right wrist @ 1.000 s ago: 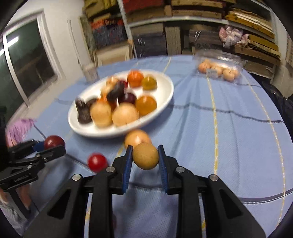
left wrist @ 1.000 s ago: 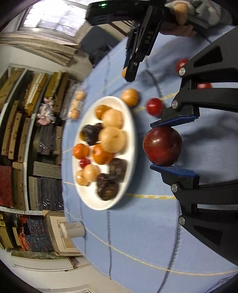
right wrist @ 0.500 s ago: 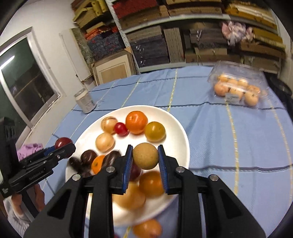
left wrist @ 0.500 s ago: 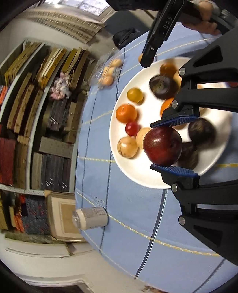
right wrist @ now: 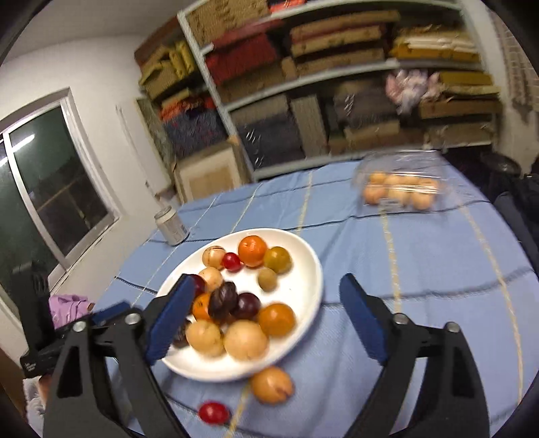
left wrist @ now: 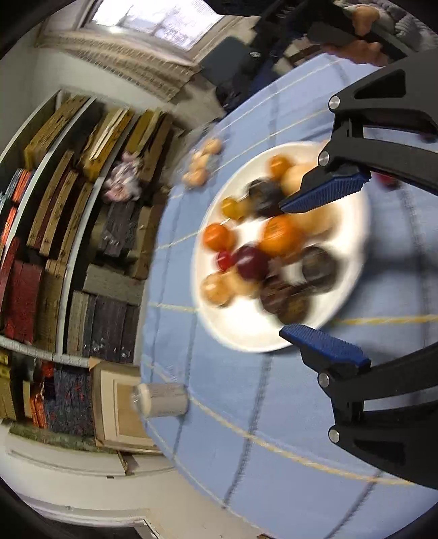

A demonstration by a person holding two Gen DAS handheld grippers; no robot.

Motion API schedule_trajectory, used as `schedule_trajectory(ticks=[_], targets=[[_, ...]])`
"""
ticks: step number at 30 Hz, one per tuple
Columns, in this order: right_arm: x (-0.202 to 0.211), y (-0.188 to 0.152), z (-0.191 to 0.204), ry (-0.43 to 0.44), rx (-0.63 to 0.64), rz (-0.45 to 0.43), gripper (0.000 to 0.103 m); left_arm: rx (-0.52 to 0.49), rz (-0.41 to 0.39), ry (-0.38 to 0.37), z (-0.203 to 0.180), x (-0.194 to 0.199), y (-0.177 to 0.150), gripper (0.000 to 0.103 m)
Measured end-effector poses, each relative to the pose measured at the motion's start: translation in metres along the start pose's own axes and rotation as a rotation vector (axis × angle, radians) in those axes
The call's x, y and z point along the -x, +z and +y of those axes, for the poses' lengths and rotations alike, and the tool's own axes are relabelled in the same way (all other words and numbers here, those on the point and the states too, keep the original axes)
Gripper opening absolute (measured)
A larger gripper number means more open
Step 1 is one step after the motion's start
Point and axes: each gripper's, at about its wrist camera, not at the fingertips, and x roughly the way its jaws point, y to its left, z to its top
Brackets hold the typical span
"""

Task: Organize fruits
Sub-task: 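Carry both fruits over the white plate and open both tools, then move the left tool to a red tomato and close on it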

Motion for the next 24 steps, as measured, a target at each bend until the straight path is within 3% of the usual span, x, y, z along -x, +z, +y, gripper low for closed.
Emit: schedule_trajectory(ticks=[5, 9, 13, 18, 21, 24], targets=[[0.017, -0.045, -0.013, -0.101, 0.002, 0.045, 0.091, -0.147, 0.046, -0.002, -0.045, 0.007, -0.045, 0.069], [0.031, -0.050, -0.023, -0.113, -0.034, 0.020, 0.094, -0.285, 0.049, 0.035, -0.079, 0.002, -0.069, 0.070], [0.034, -0.051, -0.034, -0.105, -0.088, 0.015, 0.094, -0.354, 0.066, 0.048, -0.097, -0.010, -0.081, 0.070], [0.031, -0.049, -0.035, -0.097, -0.111, 0.040, 0.094, -0.348, 0.097, 0.046, -0.097, -0.026, -0.078, 0.070], [0.030, -0.050, -0.032, -0.095, -0.100, 0.051, 0.094, -0.324, 0.116, 0.028, -0.094, -0.031, -0.074, 0.058], [0.029, -0.050, -0.028, -0.093, -0.089, 0.053, 0.094, -0.303, 0.137, 0.001, -0.092, -0.037, -0.072, 0.054]])
